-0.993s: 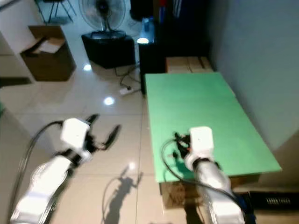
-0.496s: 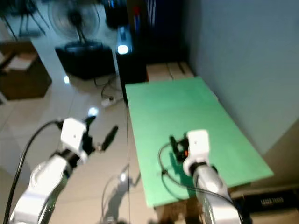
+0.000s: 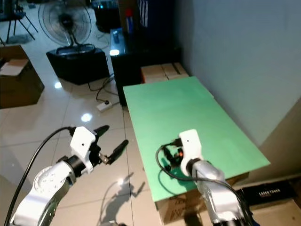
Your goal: Hang keys on a hook
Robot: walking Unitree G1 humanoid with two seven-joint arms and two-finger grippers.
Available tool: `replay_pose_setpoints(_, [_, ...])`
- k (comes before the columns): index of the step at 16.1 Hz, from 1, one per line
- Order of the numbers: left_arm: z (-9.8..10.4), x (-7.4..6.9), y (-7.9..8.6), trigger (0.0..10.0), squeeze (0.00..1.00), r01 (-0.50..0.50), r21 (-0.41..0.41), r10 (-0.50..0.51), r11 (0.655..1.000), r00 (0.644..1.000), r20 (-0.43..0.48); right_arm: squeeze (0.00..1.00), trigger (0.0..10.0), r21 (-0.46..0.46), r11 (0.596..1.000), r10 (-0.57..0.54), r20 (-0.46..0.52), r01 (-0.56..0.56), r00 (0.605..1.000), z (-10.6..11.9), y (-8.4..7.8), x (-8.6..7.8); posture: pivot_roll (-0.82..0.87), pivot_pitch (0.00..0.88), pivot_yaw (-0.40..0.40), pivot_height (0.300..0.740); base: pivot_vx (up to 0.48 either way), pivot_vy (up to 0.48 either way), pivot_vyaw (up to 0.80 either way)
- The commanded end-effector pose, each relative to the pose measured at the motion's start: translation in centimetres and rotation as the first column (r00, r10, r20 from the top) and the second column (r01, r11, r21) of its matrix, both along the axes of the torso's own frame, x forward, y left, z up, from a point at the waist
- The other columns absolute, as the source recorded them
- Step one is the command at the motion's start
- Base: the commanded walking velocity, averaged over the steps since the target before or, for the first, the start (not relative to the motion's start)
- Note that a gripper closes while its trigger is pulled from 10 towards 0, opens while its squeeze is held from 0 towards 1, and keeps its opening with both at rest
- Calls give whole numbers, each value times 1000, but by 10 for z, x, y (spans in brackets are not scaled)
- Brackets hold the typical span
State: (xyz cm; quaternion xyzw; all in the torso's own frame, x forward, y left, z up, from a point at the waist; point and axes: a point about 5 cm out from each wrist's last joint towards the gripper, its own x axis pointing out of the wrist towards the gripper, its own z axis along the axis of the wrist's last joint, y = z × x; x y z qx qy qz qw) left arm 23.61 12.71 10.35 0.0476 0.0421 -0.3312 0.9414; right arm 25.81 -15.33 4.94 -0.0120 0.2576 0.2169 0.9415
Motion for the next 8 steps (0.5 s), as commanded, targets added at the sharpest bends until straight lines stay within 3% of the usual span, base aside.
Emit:
replay_pose_setpoints(1, [8,2,-1,10000,0,31,4,-31,1000,999,15,1000,10000,-40,999,31,-55,-33,998,-12,0,4,-46,20,79,740,0,0,0])
replay_pose_setpoints(4, [12,-1,1,10000,0,61,17,-62,998,998,11,1000,10000,-110,988,89,-164,-108,982,-28,7,16,-12,78,73,740,0,0,0])
replay_pose_setpoints(8, [17,-8,3,10000,0,76,13,-76,997,997,-2,1000,10000,-121,985,103,-180,-126,978,-34,14,23,22,117,65,740,0,0,0])
